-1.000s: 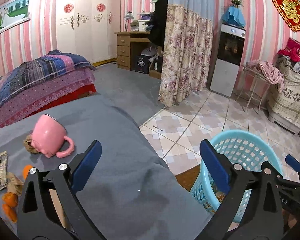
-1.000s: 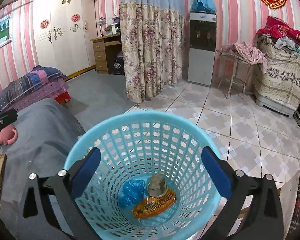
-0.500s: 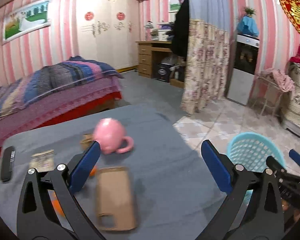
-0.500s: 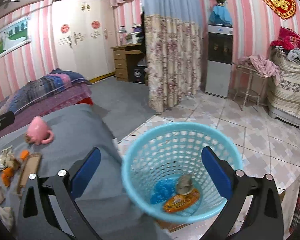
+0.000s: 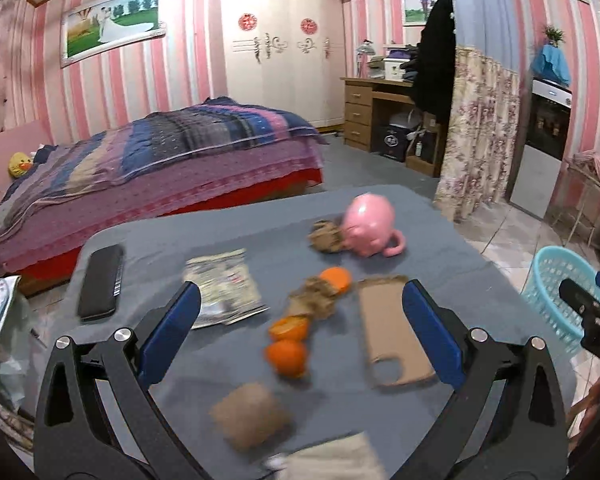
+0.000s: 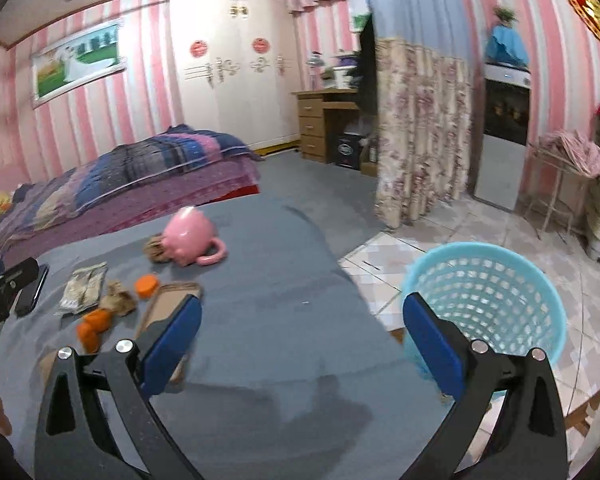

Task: Collect trash
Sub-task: 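Move both open tools back over the table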

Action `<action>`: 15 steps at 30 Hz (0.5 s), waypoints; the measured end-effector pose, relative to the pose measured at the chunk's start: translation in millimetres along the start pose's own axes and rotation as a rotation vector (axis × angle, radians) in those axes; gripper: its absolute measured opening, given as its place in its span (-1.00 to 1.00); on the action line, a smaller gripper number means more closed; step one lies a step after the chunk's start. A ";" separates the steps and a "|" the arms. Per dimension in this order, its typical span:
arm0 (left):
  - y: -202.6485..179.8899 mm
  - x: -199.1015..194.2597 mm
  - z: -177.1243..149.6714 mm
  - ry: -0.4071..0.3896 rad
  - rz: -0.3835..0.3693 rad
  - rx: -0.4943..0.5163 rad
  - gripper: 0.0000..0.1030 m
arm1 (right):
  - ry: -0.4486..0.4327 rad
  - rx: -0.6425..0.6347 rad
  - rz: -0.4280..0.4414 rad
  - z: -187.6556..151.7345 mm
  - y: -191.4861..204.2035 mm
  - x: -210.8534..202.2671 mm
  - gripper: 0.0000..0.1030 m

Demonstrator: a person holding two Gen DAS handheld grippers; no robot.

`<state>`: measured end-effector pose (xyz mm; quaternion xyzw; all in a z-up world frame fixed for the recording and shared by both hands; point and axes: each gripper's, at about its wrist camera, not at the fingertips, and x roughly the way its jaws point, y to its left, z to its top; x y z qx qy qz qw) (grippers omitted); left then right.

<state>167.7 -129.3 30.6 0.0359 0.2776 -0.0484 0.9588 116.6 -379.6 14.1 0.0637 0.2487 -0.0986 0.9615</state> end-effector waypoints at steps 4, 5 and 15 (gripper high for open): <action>39.6 -5.8 -16.4 0.041 0.046 -0.017 0.89 | -0.005 -0.062 0.024 -11.4 30.9 -2.6 0.91; 47.5 -4.9 -20.4 0.061 0.048 -0.023 0.89 | 0.004 -0.080 0.040 -16.1 40.4 -1.7 0.92; 104.9 -5.1 -82.4 0.127 0.082 -0.034 0.89 | 0.135 -0.152 0.140 -69.6 106.1 1.9 0.92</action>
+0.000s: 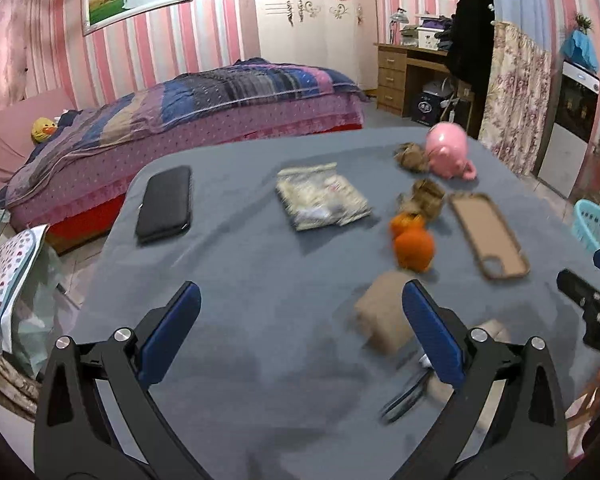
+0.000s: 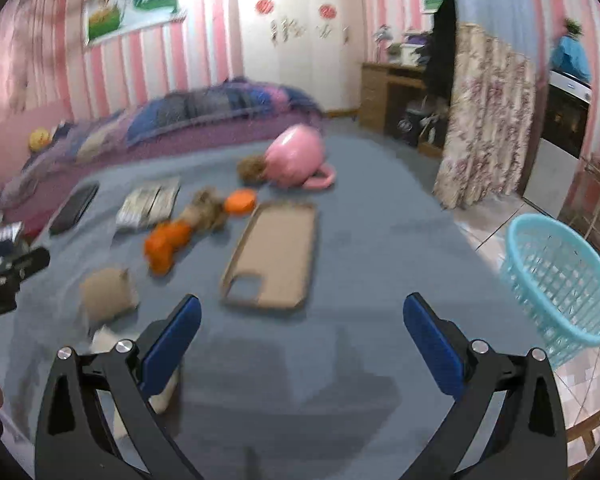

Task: Collect trash
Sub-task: 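Move both open tools back over the table, then grasp the beige cloth mask with the right tool while the left tool grasps the paper tube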

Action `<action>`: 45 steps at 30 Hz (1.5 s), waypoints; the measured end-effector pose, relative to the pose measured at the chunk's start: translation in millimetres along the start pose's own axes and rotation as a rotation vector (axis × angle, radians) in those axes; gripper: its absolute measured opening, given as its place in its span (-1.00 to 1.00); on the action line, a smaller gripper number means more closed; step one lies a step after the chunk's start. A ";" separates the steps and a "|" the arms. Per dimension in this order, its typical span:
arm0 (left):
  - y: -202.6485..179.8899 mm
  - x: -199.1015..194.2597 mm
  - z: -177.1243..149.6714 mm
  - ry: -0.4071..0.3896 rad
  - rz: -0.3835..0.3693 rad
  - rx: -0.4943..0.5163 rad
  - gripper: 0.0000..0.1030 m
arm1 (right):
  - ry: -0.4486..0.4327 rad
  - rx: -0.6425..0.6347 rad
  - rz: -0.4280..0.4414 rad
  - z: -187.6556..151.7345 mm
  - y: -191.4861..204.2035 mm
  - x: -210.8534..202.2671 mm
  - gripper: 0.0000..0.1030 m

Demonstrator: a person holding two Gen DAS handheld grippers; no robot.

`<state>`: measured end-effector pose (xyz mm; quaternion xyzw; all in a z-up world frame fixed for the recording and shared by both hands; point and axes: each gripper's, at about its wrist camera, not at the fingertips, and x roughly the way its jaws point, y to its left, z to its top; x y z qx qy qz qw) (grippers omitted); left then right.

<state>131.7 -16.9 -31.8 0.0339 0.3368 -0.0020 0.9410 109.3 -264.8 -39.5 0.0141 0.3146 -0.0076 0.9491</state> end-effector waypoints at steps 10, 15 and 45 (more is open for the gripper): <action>42.1 -2.4 -45.3 0.017 0.031 -0.036 0.89 | 0.041 -0.171 0.111 -47.0 81.3 4.2 0.91; 53.1 -1.9 -51.2 0.019 0.039 -0.062 0.89 | 0.095 -0.242 0.171 -60.4 93.8 13.4 0.10; -78.9 60.2 -18.1 0.141 -0.120 0.091 0.12 | -0.036 -0.051 0.109 32.3 -63.7 3.4 -0.56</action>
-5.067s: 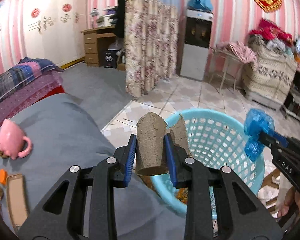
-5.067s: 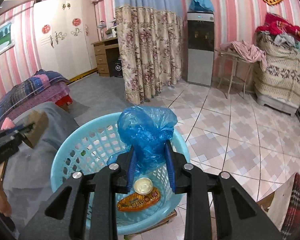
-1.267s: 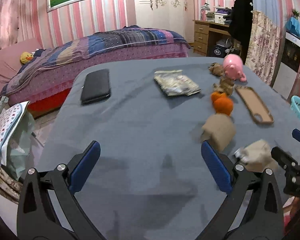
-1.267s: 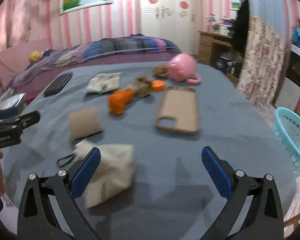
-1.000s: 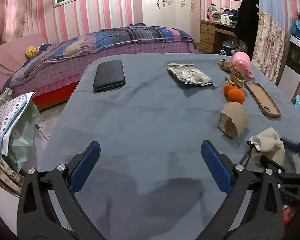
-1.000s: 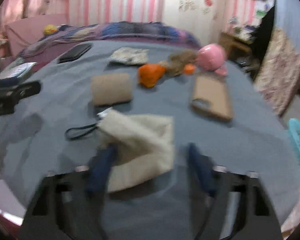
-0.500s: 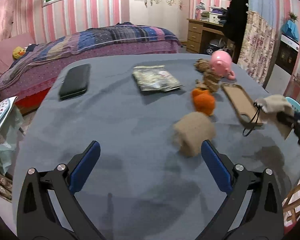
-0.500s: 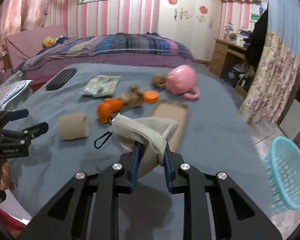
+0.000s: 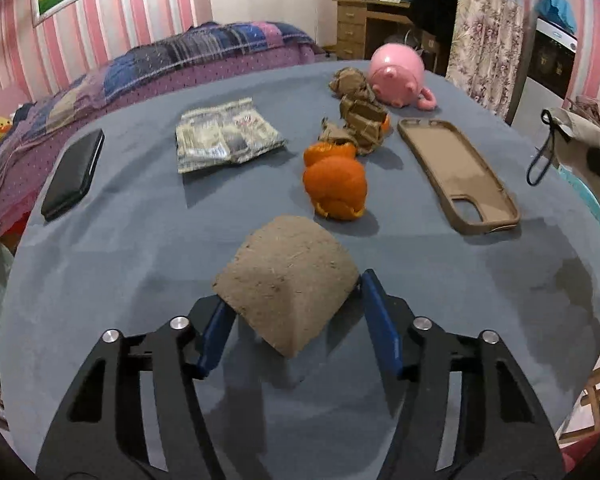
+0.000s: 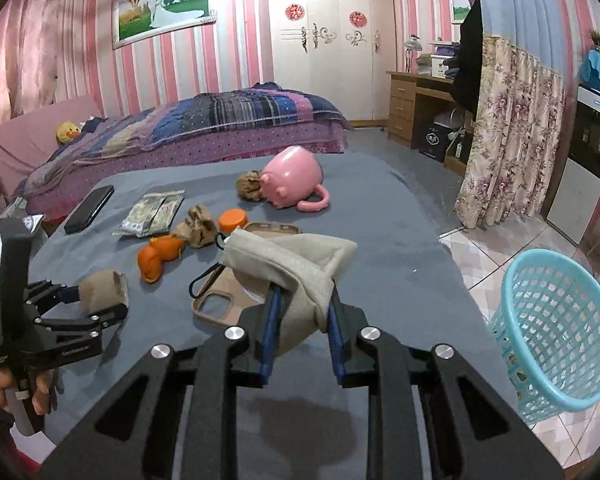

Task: Collect trash
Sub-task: 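Grasp the beige cloth mask with the right tool while the left tool grasps the paper tube, then carry the paper tube and beige mask over the blue basket and open both tools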

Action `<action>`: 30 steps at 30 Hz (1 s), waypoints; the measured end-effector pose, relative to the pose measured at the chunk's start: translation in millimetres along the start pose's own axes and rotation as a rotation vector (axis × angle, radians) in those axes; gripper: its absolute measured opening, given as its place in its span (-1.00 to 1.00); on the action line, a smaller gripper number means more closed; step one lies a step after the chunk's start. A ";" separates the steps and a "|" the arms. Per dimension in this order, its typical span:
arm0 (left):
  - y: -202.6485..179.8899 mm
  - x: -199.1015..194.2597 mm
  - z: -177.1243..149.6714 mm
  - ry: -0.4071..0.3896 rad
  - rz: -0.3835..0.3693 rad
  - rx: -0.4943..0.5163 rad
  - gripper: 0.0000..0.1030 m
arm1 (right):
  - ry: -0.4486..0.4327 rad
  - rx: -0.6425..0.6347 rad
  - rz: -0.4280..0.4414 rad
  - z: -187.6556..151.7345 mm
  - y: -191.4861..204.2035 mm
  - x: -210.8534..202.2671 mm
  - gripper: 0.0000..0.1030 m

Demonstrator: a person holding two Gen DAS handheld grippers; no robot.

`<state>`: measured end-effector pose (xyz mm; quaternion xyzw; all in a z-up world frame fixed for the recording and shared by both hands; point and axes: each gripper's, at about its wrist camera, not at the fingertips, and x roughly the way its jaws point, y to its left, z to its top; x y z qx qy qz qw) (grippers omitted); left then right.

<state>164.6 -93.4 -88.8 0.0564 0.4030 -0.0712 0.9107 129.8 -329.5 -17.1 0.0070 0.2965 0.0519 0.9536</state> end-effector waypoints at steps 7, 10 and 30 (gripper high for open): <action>-5.2 -20.9 25.2 -0.072 0.023 -0.021 0.02 | -0.031 0.059 -0.029 6.6 -28.7 -6.4 -0.56; -17.6 -28.3 43.2 -0.110 0.016 -0.020 0.01 | -0.048 0.092 -0.056 9.2 -45.4 -11.7 -0.56; -245.7 -61.5 148.1 -0.291 -0.304 0.117 0.01 | -0.087 0.236 -0.420 1.3 -208.2 -70.9 -0.56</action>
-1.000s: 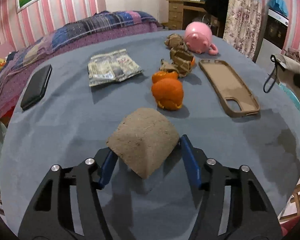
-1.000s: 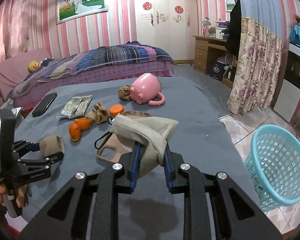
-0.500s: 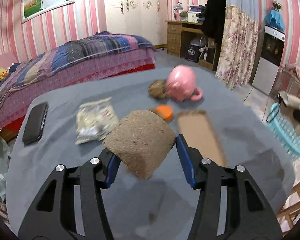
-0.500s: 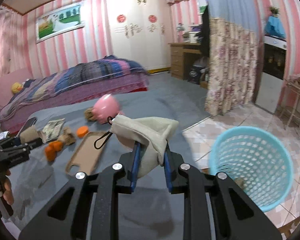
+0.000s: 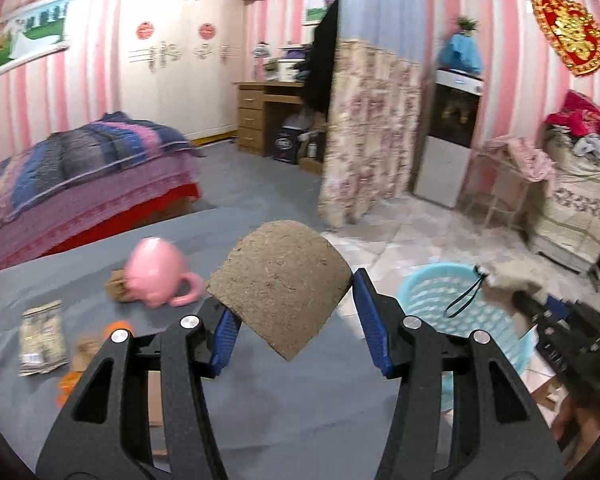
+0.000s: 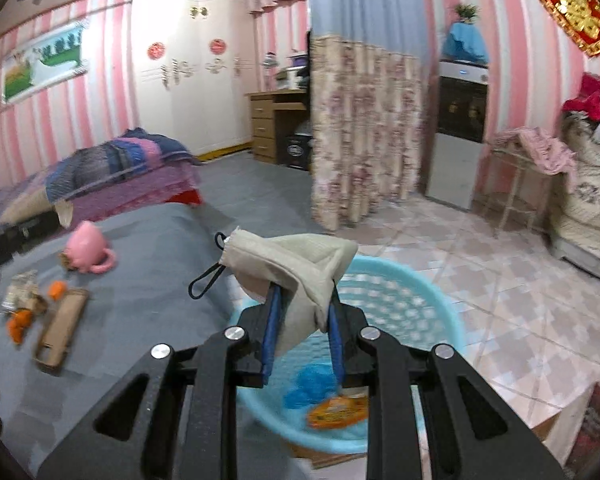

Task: Collect trash
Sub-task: 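Carry the paper tube and beige mask over the blue basket and open both tools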

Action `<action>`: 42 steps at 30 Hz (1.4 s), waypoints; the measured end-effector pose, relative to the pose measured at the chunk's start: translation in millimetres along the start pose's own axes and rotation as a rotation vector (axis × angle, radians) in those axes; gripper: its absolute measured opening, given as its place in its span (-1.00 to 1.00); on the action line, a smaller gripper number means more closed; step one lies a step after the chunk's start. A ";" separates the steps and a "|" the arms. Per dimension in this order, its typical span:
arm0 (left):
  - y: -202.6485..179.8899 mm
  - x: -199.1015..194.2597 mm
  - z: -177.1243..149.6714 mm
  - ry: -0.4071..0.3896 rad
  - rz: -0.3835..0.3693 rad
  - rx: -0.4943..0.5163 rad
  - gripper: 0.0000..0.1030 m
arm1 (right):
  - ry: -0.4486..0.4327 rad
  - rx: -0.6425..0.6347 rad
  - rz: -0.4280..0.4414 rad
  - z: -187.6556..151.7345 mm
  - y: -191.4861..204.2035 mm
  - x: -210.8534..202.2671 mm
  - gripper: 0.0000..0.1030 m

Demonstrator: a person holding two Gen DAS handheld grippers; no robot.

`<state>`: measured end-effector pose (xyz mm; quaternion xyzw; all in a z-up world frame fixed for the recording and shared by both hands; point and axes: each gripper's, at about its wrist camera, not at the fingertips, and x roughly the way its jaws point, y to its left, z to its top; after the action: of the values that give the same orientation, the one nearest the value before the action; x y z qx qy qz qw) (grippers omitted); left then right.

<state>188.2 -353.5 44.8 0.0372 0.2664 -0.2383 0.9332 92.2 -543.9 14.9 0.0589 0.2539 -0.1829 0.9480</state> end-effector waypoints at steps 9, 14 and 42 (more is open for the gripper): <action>-74.5 45.7 7.3 0.018 -0.110 0.050 0.01 | 0.025 0.123 -0.097 -7.7 -72.1 16.4 -0.56; -92.5 68.4 -12.8 0.053 -0.139 0.088 0.01 | 0.029 0.155 -0.140 -13.4 -91.2 20.7 -0.56; -125.2 162.2 -42.7 0.168 -0.183 0.158 0.55 | 0.107 0.233 -0.218 -32.6 -117.6 50.3 -0.56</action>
<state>230.3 -524.8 -68.1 0.1059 0.3264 -0.3389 0.8760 73.4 -662.1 -40.8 0.1501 0.2860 -0.3093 0.8944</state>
